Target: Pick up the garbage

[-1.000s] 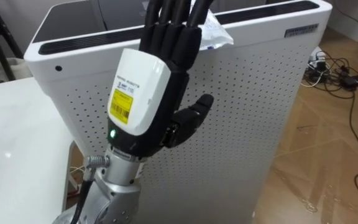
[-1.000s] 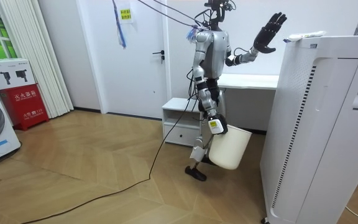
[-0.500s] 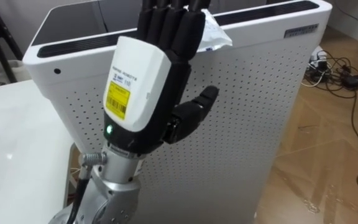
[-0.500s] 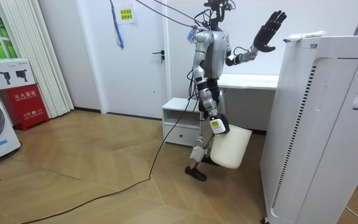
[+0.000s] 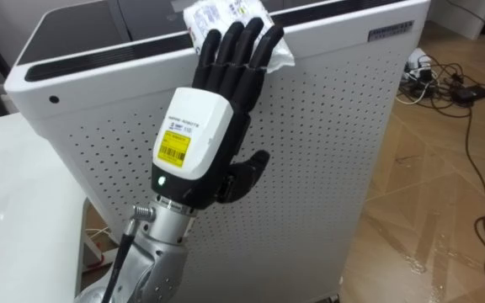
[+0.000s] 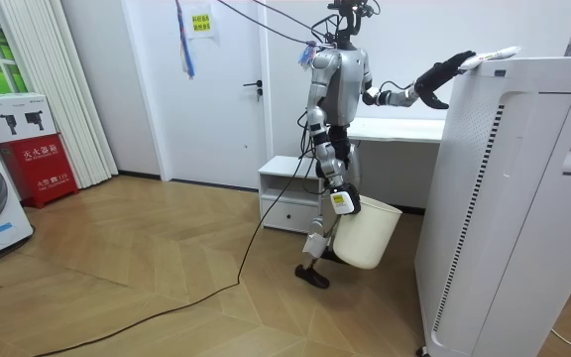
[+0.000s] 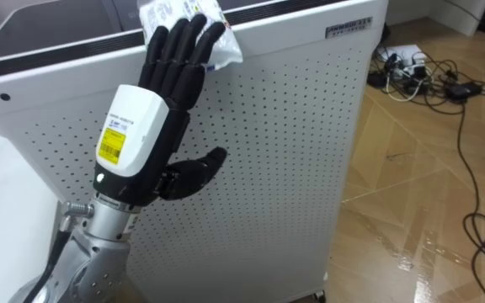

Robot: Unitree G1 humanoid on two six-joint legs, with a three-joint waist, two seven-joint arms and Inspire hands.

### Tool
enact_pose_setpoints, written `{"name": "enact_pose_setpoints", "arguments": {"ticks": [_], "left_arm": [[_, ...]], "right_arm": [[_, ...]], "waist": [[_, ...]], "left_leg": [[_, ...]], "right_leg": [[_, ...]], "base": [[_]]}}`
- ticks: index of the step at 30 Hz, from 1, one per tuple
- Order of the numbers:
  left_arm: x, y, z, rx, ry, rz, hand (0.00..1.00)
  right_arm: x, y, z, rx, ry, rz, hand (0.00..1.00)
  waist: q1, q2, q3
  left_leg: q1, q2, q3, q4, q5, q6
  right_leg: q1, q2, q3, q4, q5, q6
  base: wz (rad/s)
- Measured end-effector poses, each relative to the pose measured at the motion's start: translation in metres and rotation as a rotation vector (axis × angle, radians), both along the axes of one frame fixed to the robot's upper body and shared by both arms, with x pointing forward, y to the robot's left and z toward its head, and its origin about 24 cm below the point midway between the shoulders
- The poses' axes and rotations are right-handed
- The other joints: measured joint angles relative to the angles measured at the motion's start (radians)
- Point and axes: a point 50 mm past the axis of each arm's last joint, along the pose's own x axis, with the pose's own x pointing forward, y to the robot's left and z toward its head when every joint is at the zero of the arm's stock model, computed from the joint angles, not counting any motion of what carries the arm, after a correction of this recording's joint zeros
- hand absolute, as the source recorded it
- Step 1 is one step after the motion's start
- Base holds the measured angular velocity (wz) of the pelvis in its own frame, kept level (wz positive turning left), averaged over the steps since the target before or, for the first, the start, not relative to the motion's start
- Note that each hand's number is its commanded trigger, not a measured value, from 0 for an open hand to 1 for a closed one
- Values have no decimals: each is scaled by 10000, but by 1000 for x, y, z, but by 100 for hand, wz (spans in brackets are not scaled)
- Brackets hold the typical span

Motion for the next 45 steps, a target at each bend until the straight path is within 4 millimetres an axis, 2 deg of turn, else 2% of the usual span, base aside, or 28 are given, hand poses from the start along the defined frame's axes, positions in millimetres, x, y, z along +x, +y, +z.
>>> {"name": "enact_pose_setpoints", "arguments": {"ticks": [6,7,8,9,10,12,14,16,19,21,25,32,42,45], "left_arm": [[2,1,0,19,46,176,0],[3,2,-1,44,103,221,38],[4,2,-2,58,140,277,66],[4,2,-2,62,154,310,71],[5,3,-2,69,168,346,83],[7,3,0,68,113,413,81],[12,4,5,-50,-126,569,85],[15,6,10,-102,-335,715,100],[21,8,17,-183,-614,932,100],[22,10,19,-268,-701,1102,100],[25,11,27,-386,-980,1191,100],[22,1,17,-52,-352,766,100],[21,-5,16,-77,-77,561,100],[20,-6,21,-754,139,220,100]], "right_arm": [[3,2,1,132,2,93,100],[2,1,1,128,46,89,100],[2,1,1,122,63,86,100],[2,1,1,119,61,87,100],[2,1,1,108,62,87,100],[2,0,1,91,81,90,100],[2,-1,1,65,127,77,100],[3,-3,2,26,113,93,100],[4,-3,3,28,65,106,100],[5,-2,3,39,60,116,100],[3,-3,3,33,108,113,100],[4,-3,3,33,95,123,100],[4,-1,3,14,103,196,100],[5,-2,3,85,31,27,100]], "waist": [[3,4,-14],[-3,3,-18],[-9,11,-32],[-9,26,-42],[-7,14,-37],[16,0,-46],[37,-85,-55],[54,-100,-84],[54,-138,-93],[51,-150,-139],[38,-157,-151],[71,-157,-147],[82,-152,-148],[108,-112,-174]], "left_leg": [[96,-2,78,-59,0,1],[132,1,86,-60,0,1],[147,4,89,-59,0,1],[148,8,95,-58,0,1],[155,20,113,-52,2,-1],[172,37,142,-44,8,-7],[238,42,159,-51,15,-7],[292,41,189,-59,19,-2],[453,43,242,-96,22,-1],[527,44,288,-160,33,-8],[698,37,304,-226,32,-12],[634,35,285,-220,33,-13],[605,32,265,-193,33,-14],[551,26,240,-171,33,-13]], "right_leg": [[8,-6,113,-3,2,2],[5,-5,119,-7,1,2],[10,-3,125,-5,1,3],[9,-2,129,-4,1,3],[9,2,137,3,1,2],[7,6,143,47,1,2],[29,3,134,96,1,2],[72,-5,141,96,1,3],[197,-3,215,73,0,4],[218,1,333,68,0,4],[403,8,369,-44,1,3],[366,15,346,-62,0,3],[359,10,303,-59,-1,4],[324,5,219,-63,-1,4]], "base": [[-4],[0],[0],[-3],[-4],[-4],[-3],[-5],[-7],[-11],[-1],[0],[0],[2]]}}
